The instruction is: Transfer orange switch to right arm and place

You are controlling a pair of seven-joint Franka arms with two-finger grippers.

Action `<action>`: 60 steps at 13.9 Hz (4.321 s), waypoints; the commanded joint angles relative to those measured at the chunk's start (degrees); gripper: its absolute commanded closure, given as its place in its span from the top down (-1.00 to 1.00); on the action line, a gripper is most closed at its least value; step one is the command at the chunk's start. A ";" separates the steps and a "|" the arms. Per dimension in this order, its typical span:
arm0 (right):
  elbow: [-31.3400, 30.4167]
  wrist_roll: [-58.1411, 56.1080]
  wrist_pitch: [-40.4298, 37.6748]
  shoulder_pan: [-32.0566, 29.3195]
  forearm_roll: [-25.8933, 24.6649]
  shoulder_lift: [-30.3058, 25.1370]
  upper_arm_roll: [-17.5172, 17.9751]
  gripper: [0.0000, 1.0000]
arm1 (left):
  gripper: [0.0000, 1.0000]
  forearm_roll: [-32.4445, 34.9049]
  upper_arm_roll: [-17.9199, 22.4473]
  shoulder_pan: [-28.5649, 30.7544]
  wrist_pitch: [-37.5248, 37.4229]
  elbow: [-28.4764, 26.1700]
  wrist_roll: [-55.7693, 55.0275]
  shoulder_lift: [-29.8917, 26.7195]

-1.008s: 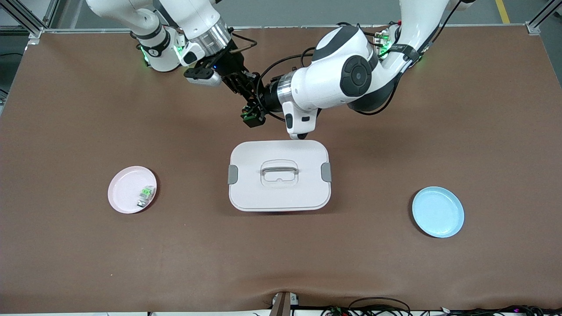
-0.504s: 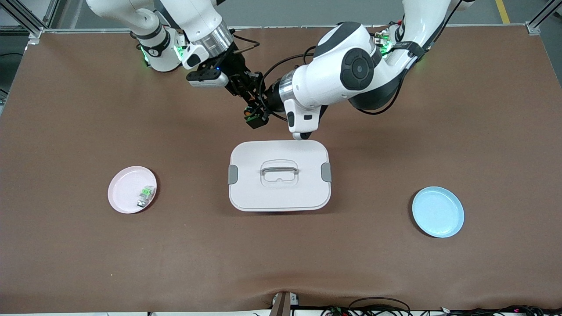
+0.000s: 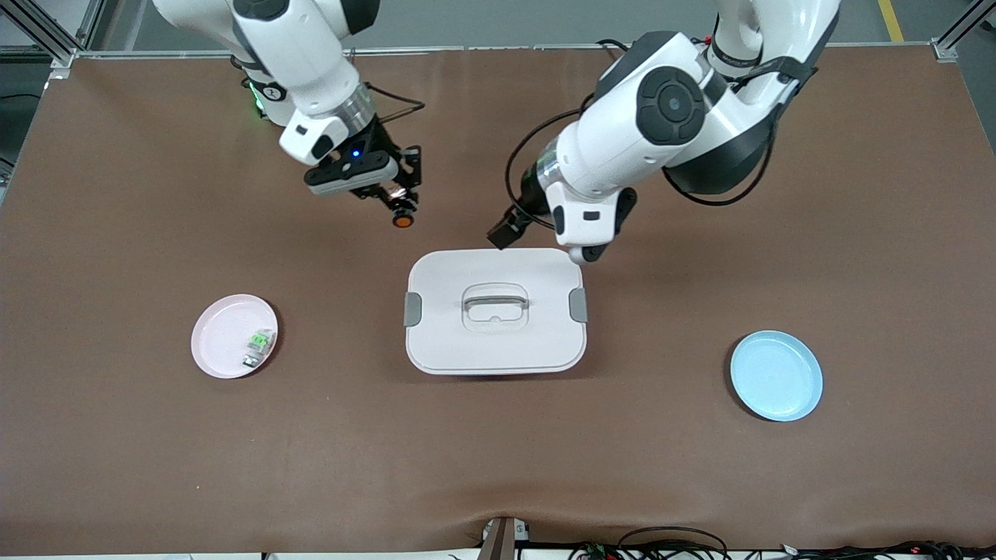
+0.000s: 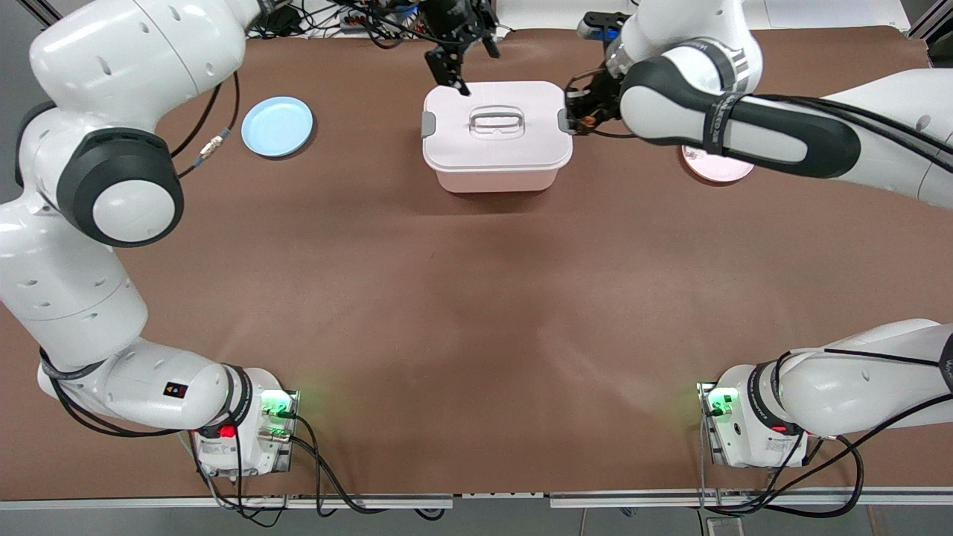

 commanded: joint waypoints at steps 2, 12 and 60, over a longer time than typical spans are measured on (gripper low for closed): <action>0.18 -19.67 -5.04 -6.85 -4.39 -0.84 0.68 -1.00 | 1.00 4.25 -0.05 5.15 -4.72 -0.41 8.37 -3.14; -3.94 -73.22 -4.35 -28.73 -5.10 -0.66 0.68 -1.00 | 1.00 14.20 -0.04 17.71 -10.00 -0.67 36.39 -5.87; -2.99 -108.23 36.08 -42.72 -10.72 34.84 -0.99 -1.00 | 1.00 9.80 23.86 14.74 -18.88 -19.39 88.29 -33.21</action>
